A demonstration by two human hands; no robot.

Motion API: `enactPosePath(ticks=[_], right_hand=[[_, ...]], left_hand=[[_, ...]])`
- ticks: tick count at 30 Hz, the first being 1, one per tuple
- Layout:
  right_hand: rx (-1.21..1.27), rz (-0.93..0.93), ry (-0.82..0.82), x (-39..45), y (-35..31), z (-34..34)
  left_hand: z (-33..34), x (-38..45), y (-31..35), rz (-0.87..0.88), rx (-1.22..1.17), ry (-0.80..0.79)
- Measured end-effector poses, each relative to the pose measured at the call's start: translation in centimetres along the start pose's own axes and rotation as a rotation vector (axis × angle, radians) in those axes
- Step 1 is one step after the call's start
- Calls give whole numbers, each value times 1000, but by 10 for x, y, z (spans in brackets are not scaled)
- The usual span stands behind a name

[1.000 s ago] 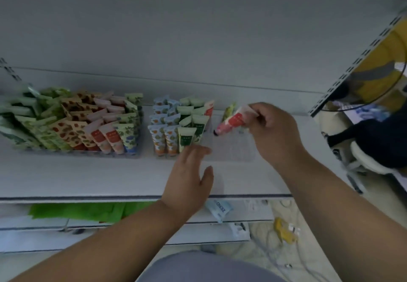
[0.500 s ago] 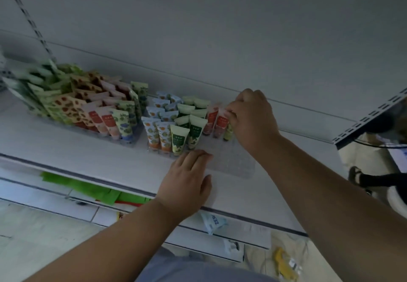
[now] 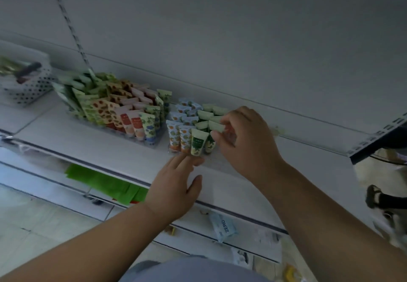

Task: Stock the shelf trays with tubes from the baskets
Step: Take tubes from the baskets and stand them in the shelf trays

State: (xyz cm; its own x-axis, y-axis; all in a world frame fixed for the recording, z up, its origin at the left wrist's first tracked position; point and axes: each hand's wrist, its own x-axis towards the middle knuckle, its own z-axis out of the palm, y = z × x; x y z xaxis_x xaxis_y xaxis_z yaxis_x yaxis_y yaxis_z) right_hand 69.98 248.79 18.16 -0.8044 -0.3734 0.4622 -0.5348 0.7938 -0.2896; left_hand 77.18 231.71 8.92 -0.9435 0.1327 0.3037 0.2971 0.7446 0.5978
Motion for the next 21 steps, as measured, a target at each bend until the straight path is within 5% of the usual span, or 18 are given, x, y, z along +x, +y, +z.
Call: enactPosePath(ticks=[13, 21], right_hand=[[156, -72, -187, 88, -255, 111], [190, -49, -242, 164, -388, 177]], left_hand=[[-218, -73, -192, -247, 120, 238], [-357, -76, -295, -280, 134, 234]])
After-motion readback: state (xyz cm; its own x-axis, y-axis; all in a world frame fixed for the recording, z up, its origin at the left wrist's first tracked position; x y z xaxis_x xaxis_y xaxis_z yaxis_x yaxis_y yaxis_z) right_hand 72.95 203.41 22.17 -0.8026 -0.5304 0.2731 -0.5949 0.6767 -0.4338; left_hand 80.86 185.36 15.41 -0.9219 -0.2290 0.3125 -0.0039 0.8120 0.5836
